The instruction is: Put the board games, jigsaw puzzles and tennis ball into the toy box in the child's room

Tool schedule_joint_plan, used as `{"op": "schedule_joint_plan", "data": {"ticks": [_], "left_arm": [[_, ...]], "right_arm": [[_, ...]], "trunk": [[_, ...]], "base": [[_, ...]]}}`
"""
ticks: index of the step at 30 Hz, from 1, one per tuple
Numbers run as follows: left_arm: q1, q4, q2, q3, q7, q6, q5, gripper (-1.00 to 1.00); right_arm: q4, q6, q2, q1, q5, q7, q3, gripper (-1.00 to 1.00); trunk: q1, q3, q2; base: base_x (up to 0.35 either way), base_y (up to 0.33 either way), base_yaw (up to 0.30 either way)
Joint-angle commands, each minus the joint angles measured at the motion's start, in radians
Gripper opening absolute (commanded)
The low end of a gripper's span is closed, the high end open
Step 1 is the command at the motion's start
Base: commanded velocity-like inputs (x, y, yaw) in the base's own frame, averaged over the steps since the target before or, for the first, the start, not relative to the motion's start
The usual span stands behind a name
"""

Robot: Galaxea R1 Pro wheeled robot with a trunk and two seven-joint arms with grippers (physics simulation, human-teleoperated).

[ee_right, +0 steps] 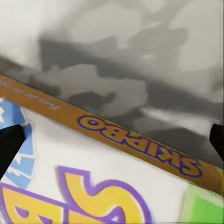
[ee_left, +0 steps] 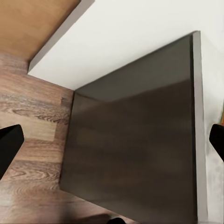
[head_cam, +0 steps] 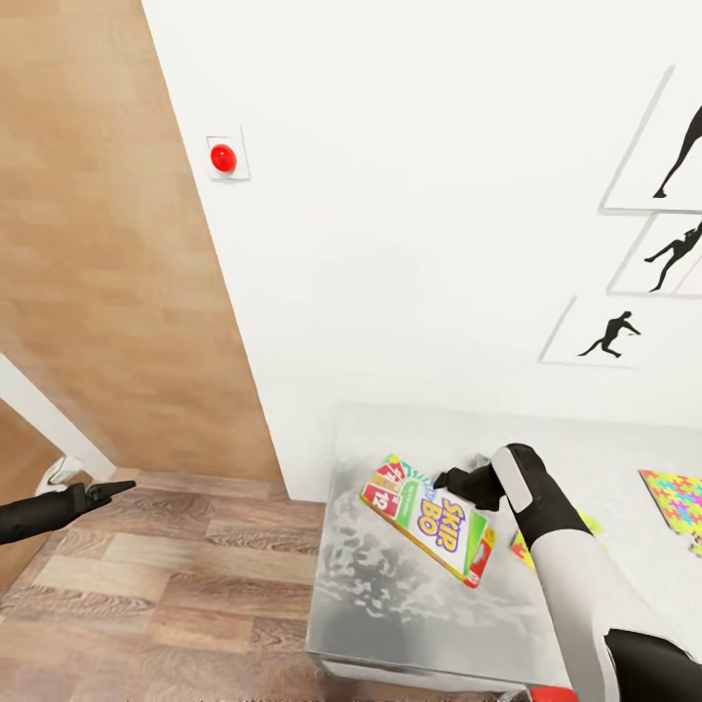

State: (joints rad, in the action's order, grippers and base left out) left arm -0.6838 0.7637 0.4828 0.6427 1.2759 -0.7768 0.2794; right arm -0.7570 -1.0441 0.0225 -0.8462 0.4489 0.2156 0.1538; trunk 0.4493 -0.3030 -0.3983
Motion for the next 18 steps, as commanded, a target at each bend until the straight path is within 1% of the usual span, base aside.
{"op": "schedule_joint_plan", "data": {"ticks": [1, 6, 11, 18], "left_arm": [[-0.002, 0.0, -0.001, 0.004, 0.01, -0.009, 0.011, 1.0], [-0.002, 0.0, -0.001, 0.004, 0.01, -0.009, 0.011, 1.0], [-0.002, 0.0, -0.001, 0.004, 0.01, -0.01, 0.011, 1.0], [-0.002, 0.0, -0.002, 0.005, 0.008, -0.01, 0.011, 1.0]], "right_arm": [[0.038, -0.003, 0.0, 0.0, 0.014, 0.008, 0.001, 1.0], [0.038, -0.003, 0.001, 0.0, 0.014, 0.008, 0.001, 1.0], [0.038, -0.003, 0.0, 0.0, 0.014, 0.008, 0.001, 1.0], [0.038, -0.003, -0.001, 0.0, 0.014, 0.008, 0.001, 1.0]], "trunk": [[0.001, -0.004, -0.002], [0.001, -0.012, -0.002], [0.001, -0.02, -0.002], [0.001, -0.024, -0.002]], "base": [[-0.029, 0.095, 0.0], [-0.014, 0.076, 0.0], [-0.003, 0.2, 0.0], [0.0, 0.128, 0.0]]}}
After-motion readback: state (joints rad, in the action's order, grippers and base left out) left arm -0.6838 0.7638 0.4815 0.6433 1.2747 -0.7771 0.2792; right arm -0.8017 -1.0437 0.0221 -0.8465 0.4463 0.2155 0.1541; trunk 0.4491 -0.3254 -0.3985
